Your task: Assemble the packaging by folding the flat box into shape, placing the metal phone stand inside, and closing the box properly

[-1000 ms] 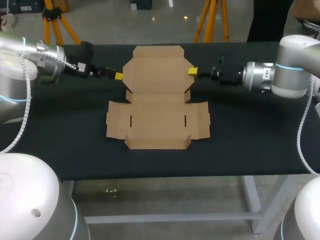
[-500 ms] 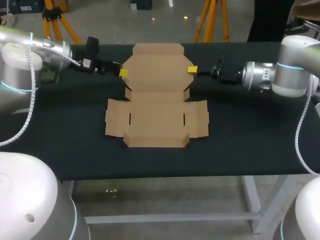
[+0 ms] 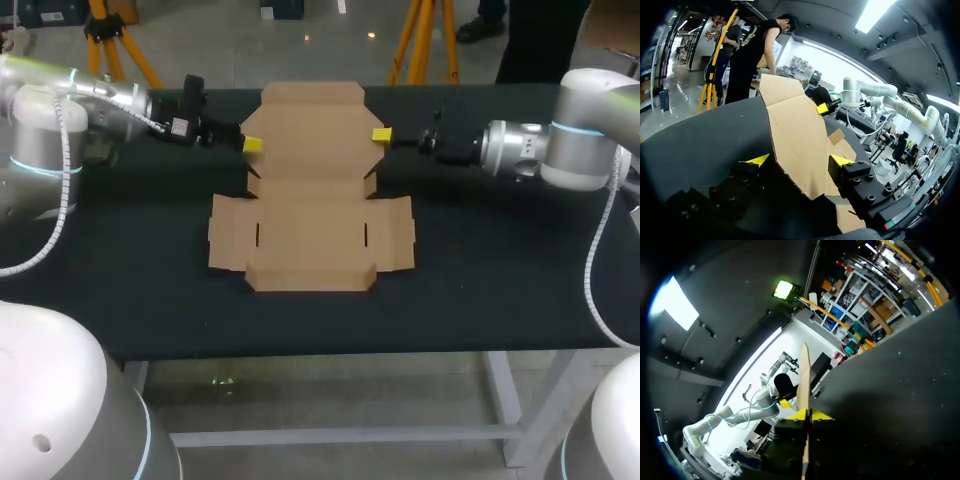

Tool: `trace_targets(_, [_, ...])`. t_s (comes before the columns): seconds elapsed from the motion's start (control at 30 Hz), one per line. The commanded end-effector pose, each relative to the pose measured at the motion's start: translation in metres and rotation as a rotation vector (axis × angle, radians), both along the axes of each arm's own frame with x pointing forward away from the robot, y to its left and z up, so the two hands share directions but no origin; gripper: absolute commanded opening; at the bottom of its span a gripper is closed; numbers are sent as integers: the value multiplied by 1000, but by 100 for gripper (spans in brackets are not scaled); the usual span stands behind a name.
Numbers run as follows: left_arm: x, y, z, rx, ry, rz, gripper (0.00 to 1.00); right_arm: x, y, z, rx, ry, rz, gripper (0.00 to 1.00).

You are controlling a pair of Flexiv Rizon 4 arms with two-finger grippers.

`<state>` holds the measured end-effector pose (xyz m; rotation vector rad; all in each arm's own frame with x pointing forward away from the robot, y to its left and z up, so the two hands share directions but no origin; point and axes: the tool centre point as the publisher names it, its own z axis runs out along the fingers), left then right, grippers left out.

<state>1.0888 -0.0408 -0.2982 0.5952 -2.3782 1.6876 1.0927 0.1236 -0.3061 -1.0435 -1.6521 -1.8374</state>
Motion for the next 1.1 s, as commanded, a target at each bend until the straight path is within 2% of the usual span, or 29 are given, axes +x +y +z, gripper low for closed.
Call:
trace_targets(0.03, [6, -4, -6, -58, 31, -103, 60, 4, 1, -3, 26, -14, 17, 0])
trace_targets(0.17, [6, -13, -5, -78, 31, -141, 49, 5, 3, -2, 34, -23, 22, 0])
trace_targets(0.43, [4, -33, -4, -94, 29, -191, 42, 7, 5, -1, 48, -37, 24, 0])
trace_targets(1.1, [4, -45, -7, -142, 33, -226, 23, 13, 9, 1, 75, -55, 21, 0])
